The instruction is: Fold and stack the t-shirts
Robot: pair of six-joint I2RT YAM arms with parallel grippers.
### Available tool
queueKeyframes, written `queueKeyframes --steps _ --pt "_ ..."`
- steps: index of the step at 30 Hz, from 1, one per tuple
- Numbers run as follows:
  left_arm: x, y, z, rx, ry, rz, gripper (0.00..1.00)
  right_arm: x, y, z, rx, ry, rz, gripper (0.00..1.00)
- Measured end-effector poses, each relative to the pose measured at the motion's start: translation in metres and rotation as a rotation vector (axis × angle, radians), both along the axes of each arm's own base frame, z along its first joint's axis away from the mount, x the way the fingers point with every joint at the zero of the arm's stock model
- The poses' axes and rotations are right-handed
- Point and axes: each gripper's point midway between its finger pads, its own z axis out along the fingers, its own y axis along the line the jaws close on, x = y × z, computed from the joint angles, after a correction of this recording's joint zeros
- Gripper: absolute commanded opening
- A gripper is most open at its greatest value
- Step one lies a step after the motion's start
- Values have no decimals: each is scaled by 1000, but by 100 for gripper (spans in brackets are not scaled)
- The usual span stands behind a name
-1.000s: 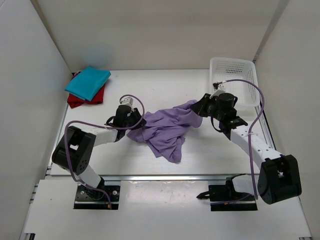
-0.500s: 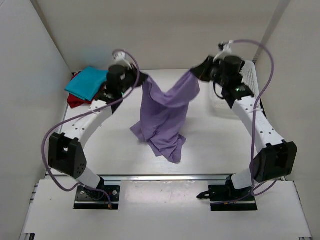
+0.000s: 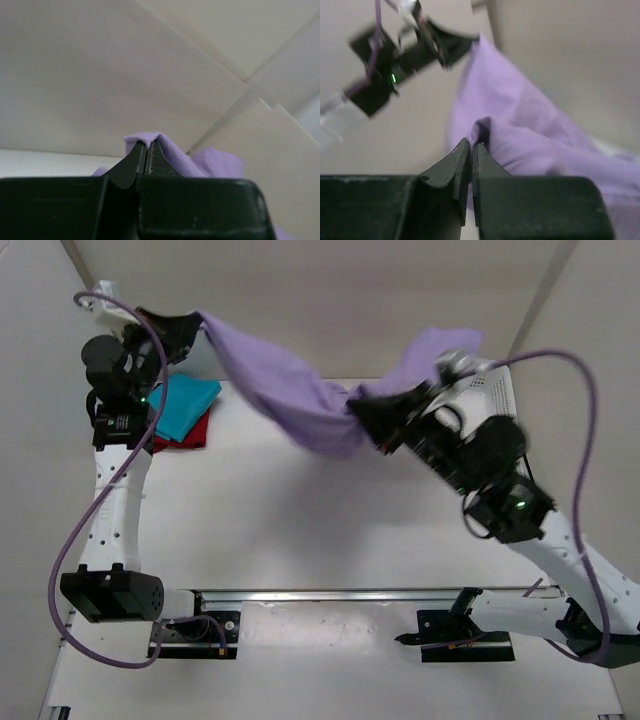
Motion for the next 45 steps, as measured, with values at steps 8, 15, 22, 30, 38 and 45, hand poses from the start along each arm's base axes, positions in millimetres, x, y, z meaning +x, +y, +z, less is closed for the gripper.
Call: queueKeyframes --steps 8,15,22,30,38,45 --pt "50 66 -190 -53 388 65 61 -44 109 -331 -456 440 171 43" --pt "19 77 -376 -173 808 61 65 -54 86 -387 -535 569 166 28" --pt "-33 21 -378 42 738 54 61 63 -32 -364 -281 610 -230 10" --pt "-89 -7 -452 200 861 35 61 94 -202 -472 -261 900 -712 43" --pt "-102 12 -485 218 962 98 60 110 -262 -510 -173 1048 -863 44" --pt "-101 19 -488 202 959 121 59 137 -254 -508 -136 1037 -808 44"
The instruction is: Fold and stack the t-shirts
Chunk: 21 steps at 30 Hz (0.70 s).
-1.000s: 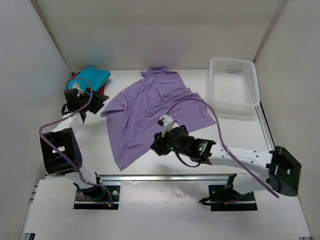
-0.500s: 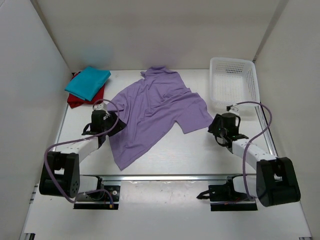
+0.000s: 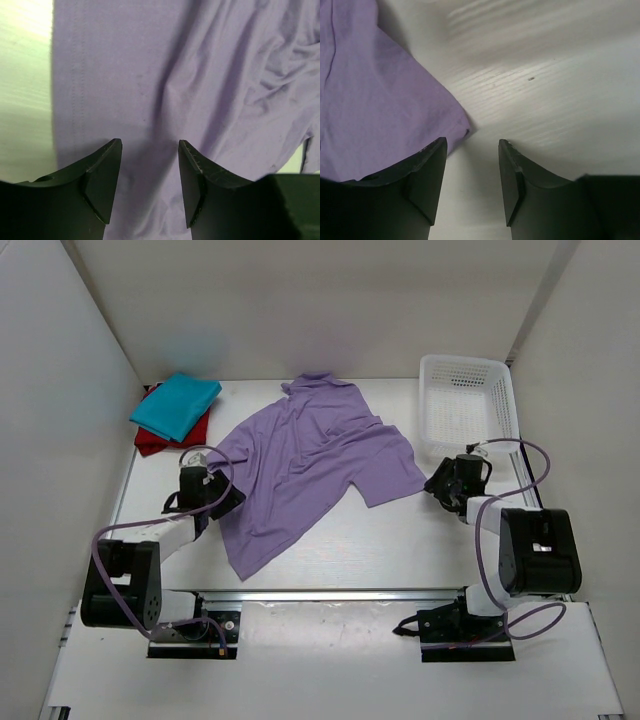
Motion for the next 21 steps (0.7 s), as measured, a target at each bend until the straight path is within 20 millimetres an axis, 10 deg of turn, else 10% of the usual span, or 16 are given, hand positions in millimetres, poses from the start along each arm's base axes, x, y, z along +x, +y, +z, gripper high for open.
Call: queueKeyframes --steps 21 --pt "2 7 -16 -6 55 27 51 12 14 -5 59 8 26 0"
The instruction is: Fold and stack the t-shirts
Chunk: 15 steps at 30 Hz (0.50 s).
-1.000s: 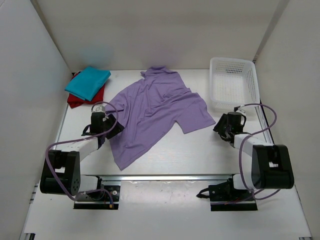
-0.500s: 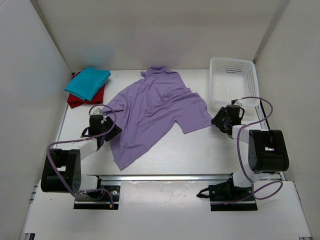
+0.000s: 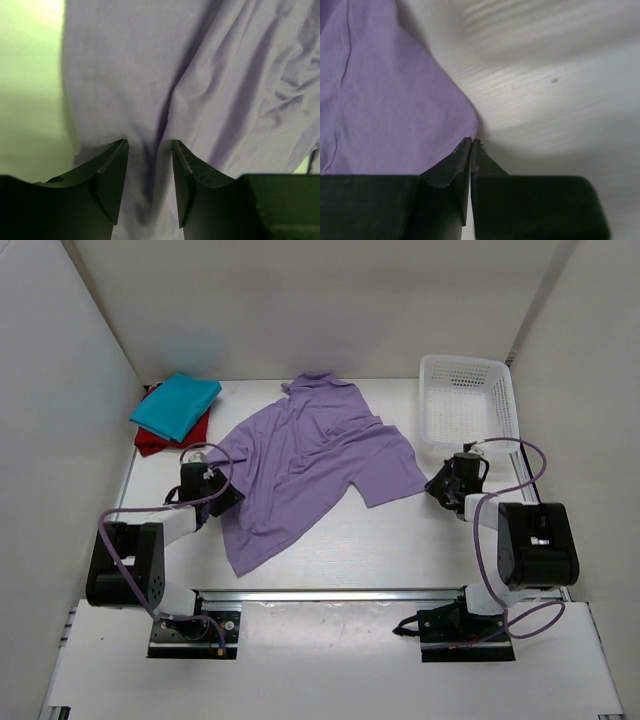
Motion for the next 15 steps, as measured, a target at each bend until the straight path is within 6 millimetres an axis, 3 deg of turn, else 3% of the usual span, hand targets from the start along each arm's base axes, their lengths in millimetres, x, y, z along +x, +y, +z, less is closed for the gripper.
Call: queueKeyframes --steps 3,7,10,15 --pt "13 -6 -1 -27 10 -14 47 -12 4 10 8 -31 -6 0" --pt "38 -13 -1 -65 29 -23 45 -36 17 42 26 -131 9 0" --pt "71 -20 0 -88 48 -32 44 -56 32 65 60 -218 37 0" --pt "130 -38 4 -97 59 -73 41 -98 65 70 99 -261 114 0"
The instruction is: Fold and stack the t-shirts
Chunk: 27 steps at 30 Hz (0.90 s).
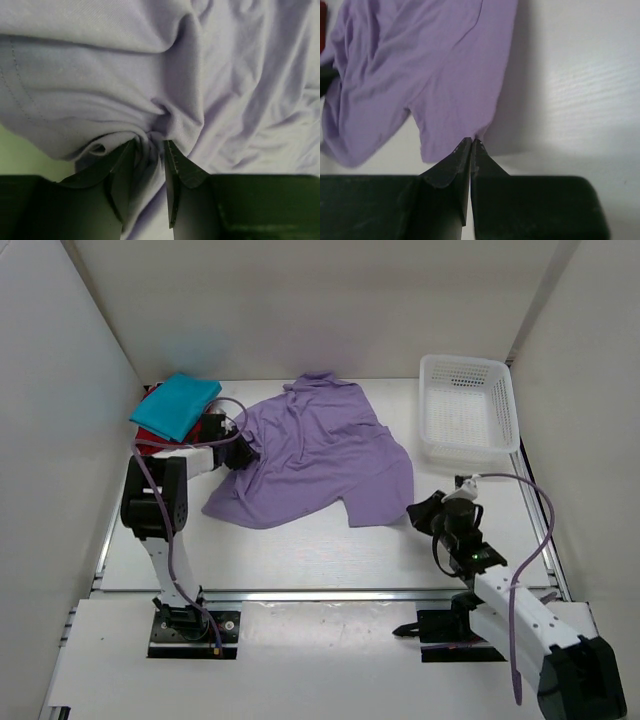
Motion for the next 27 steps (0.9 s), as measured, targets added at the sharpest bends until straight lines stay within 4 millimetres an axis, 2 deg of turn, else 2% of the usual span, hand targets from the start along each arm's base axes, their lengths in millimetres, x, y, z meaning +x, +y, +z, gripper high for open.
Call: queueKeyframes --steps 2,5,8,13,15,17,21,23,24,27 --pt "10 -7 4 5 -11 -19 42 -18 11 -10 7 17 37 0" --pt "-2 -8 14 24 -29 -24 44 -31 10 -24 0 52 36 0" --pt "-35 1 34 50 -69 -5 48 -34 6 -31 -9 82 23 0" --pt "-85 34 87 81 -246 93 49 -33 2 -36 -27 96 23 0" --pt "-103 51 92 91 -286 143 50 -33 4 -35 -30 90 40 1" --pt "-118 68 80 101 -268 198 50 -34 7 -35 -43 91 61 0" --pt "-153 103 24 89 -99 324 55 -37 22 -33 -77 89 139 0" --pt "-166 112 4 70 -25 373 58 -36 27 -30 -92 84 169 0" --pt "-170 114 -2 61 2 387 60 -36 29 -29 -95 81 179 0" --pt "-164 117 -3 43 4 409 58 -34 32 -24 -101 68 201 0"
